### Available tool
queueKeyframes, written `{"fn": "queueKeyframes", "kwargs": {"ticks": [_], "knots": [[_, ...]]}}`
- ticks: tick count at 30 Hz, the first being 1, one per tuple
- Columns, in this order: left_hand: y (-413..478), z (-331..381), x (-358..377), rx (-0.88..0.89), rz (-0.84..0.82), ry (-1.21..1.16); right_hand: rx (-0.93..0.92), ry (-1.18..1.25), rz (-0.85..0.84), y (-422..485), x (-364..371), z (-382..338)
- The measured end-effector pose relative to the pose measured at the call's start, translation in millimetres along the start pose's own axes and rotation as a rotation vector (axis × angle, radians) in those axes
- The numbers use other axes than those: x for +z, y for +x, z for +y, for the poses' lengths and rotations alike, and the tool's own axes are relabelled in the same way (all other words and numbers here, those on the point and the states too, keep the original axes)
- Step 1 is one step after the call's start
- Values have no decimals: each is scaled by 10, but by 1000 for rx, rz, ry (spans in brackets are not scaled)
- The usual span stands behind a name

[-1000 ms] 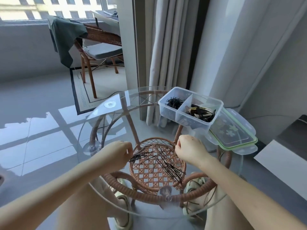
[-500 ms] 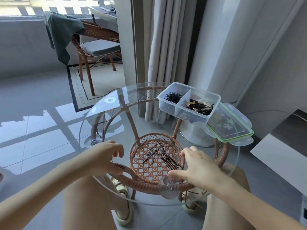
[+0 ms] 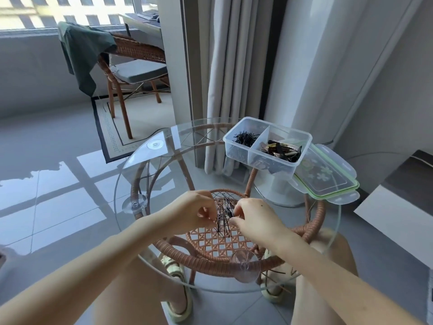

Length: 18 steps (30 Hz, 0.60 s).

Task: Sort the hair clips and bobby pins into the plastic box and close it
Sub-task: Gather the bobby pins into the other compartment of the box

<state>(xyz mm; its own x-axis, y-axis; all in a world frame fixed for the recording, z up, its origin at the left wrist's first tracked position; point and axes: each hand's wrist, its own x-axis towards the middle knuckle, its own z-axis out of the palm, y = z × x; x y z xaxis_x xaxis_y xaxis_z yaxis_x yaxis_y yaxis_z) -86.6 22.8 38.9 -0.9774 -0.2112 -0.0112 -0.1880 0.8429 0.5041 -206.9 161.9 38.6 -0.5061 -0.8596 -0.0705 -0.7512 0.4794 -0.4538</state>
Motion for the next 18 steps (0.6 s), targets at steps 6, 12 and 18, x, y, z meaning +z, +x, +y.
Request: {"fn": "queueKeyframes", "kwargs": {"ticks": [6,12,18], "knots": [[136,-157,-42,-41,130,0,93,74,45,104,-175,193],[212,-147,-125,-90,-83,107,42,-135,-68,140,67,-101],[261,-148,-140,-141,-37,-19,-40,-439,182,50,382,-237]]}}
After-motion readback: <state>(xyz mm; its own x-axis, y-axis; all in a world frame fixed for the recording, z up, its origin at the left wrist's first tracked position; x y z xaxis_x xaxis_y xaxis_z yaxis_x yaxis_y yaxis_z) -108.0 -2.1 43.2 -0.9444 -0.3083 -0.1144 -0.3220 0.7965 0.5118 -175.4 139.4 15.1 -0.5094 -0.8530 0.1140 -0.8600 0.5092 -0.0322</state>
